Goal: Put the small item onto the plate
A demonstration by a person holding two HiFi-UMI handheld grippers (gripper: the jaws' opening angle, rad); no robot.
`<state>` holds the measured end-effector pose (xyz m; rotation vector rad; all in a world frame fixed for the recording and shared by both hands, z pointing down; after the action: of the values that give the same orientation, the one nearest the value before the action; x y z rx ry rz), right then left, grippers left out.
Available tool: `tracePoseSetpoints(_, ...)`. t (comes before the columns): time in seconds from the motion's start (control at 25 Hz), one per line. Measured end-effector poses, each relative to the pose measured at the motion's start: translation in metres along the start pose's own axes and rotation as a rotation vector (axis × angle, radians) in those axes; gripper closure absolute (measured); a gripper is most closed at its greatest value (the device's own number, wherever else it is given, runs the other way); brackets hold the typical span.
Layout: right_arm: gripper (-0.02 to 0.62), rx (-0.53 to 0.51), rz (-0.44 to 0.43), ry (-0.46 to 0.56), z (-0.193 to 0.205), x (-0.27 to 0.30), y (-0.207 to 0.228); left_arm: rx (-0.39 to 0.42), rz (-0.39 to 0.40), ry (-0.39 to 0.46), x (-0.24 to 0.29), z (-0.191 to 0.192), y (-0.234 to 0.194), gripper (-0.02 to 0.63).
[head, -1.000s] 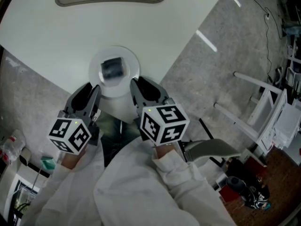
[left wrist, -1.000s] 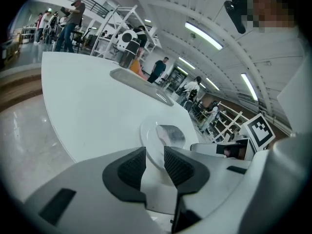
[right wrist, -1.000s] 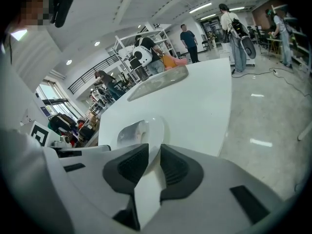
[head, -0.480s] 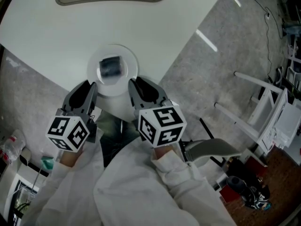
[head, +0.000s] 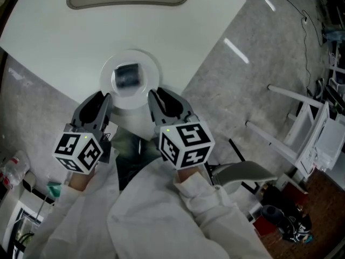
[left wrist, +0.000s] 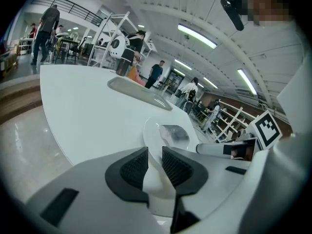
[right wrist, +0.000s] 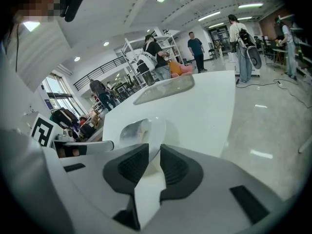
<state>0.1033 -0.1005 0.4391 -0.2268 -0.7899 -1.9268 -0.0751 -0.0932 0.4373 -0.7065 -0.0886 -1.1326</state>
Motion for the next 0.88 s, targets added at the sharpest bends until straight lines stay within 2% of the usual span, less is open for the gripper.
tracePoseSetpoints(0.44,0.515,-0.019,-0.043,0.043,-0.016,-0.017,0.002,0.023,0.000,0.036,-0.009,-0.008,0.021,0.512)
tracePoseSetpoints(0.88,0.515,-0.042,-0.067,0.056,-0.018,-0.024,0.002,0.006,-0.008,0.065,-0.018,-0.003,0.029,0.512)
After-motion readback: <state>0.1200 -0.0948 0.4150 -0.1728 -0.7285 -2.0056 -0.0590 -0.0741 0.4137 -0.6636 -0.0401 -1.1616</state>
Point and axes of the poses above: the fingertips, and each gripper's own axes: x forward along the fingers, y to its right, z out of its underside, the point moved 5 cm from there along -x, backward along the fingers, and after that the axes turned 13 degrees about y, right-handed, at the moved point
